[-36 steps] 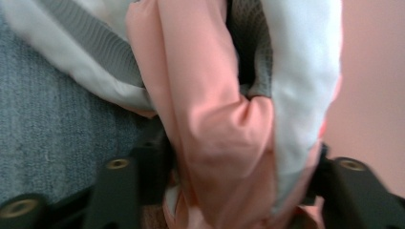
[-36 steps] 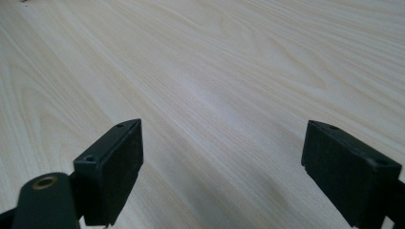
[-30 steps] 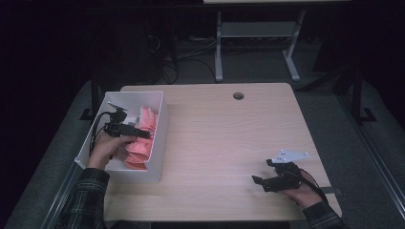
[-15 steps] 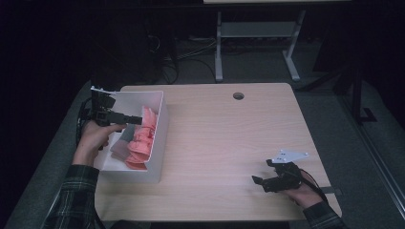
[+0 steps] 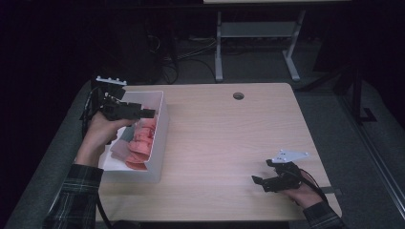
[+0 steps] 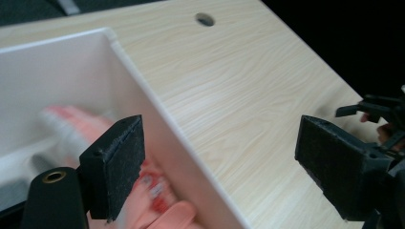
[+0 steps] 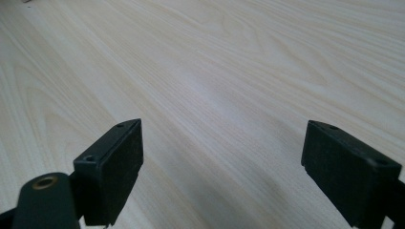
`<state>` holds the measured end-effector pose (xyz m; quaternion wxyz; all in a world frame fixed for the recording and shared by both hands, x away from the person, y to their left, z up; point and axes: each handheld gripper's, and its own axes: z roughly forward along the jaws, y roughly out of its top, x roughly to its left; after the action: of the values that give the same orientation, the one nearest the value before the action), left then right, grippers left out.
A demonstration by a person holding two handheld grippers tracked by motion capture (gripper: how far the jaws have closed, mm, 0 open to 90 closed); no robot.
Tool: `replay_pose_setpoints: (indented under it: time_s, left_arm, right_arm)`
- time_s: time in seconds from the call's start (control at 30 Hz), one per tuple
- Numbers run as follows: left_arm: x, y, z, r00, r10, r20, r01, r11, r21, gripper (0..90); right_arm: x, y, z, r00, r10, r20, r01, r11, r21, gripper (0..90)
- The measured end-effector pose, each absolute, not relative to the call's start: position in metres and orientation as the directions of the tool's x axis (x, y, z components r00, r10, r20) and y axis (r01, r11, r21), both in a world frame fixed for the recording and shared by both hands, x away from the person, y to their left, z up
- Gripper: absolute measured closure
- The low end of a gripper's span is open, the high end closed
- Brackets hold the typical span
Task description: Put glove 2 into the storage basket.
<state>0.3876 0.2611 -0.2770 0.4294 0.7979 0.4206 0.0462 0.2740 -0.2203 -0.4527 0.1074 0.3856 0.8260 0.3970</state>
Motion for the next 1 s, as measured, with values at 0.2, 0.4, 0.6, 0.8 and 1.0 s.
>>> replay_pose_setpoints:
  time_s: [0.2,0.4,0.6,0.8,1.0]
  left_arm:
    - [0.374,0.223,-0.270,0.705,0.671,-0.232,0.564,-0.332,0.756,16.9]
    - [0.356,0.188,-0.271,0.757,0.622,-0.199,0.509,-0.371,0.777,17.1]
    - [0.340,0.149,-0.299,0.806,0.559,-0.195,0.487,-0.438,0.756,17.1]
    - [0.333,0.125,-0.322,0.828,0.537,-0.158,0.463,-0.497,0.734,17.0]
    - [0.327,0.109,-0.349,0.842,0.510,-0.174,0.459,-0.510,0.727,17.0]
  right_arm:
    - [0.272,-0.218,-0.453,-0.697,0.706,0.125,0.539,0.401,0.741,14.0]
    - [0.271,-0.216,-0.453,-0.707,0.697,0.119,0.530,0.411,0.742,14.0]
    - [0.272,-0.216,-0.453,-0.705,0.699,0.125,0.534,0.407,0.741,14.1]
    - [0.272,-0.216,-0.453,-0.705,0.700,0.119,0.533,0.411,0.739,14.0]
    - [0.272,-0.217,-0.453,-0.698,0.706,0.117,0.538,0.409,0.737,14.0]
